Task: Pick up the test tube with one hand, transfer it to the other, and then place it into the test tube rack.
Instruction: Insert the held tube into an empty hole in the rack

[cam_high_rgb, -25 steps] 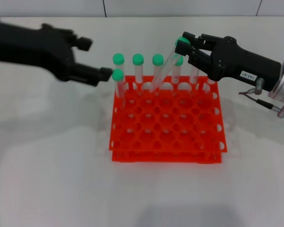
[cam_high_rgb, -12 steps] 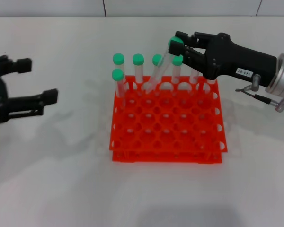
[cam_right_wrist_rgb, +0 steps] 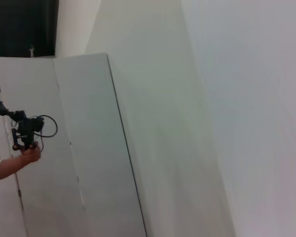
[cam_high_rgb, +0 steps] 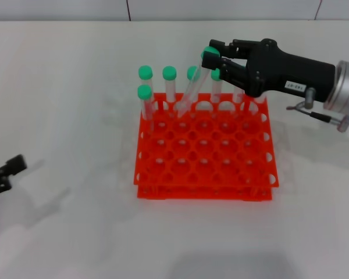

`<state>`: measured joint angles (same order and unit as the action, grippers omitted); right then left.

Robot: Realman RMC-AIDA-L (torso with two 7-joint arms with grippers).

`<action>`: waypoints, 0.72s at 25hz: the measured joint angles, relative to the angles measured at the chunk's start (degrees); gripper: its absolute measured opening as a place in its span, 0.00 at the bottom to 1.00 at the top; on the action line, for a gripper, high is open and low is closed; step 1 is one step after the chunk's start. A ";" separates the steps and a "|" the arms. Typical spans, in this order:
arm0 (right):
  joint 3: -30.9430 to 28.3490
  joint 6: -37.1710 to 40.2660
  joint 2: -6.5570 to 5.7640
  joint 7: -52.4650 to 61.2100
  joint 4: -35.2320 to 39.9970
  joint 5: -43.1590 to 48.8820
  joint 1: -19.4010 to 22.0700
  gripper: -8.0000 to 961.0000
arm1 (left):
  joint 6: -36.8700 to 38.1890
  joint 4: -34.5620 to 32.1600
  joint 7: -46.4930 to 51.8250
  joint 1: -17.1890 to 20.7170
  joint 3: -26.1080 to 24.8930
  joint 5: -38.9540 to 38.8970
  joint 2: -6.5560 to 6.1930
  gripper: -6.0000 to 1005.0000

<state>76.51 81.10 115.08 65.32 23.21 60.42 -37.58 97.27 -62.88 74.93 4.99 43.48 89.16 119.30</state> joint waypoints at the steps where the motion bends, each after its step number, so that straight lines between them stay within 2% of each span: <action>1: 0.04 -0.10 0.04 0.07 0.27 0.08 -0.04 0.27 | 0.82 5.20 -3.68 -0.99 -2.86 0.07 -0.14 0.89; 2: 0.09 -0.12 0.06 0.20 0.47 0.09 -0.13 0.27 | 0.82 5.20 -3.68 -0.99 -2.86 0.07 -0.14 0.89; 3: 0.11 -0.18 0.07 0.57 0.84 0.26 -0.25 0.27 | 1.47 12.53 -7.80 -3.14 -6.97 2.85 -0.57 0.89; 7: 0.04 -1.20 -0.02 2.71 3.30 2.10 -0.46 0.27 | 1.40 16.71 -9.37 -5.77 -10.32 9.58 -0.85 0.89; 11: -0.01 -2.81 0.08 3.98 5.76 4.15 -0.48 0.27 | 0.95 17.57 -8.95 -8.08 -12.57 15.52 -0.65 0.89; 18: 0.11 -3.33 -0.02 6.42 9.15 8.02 -1.18 0.27 | 0.86 16.89 -6.35 -9.72 -12.87 17.31 -0.93 0.89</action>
<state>76.62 77.77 115.06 71.75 32.36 68.44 -38.77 98.13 -45.99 68.58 -4.73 30.61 106.47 118.37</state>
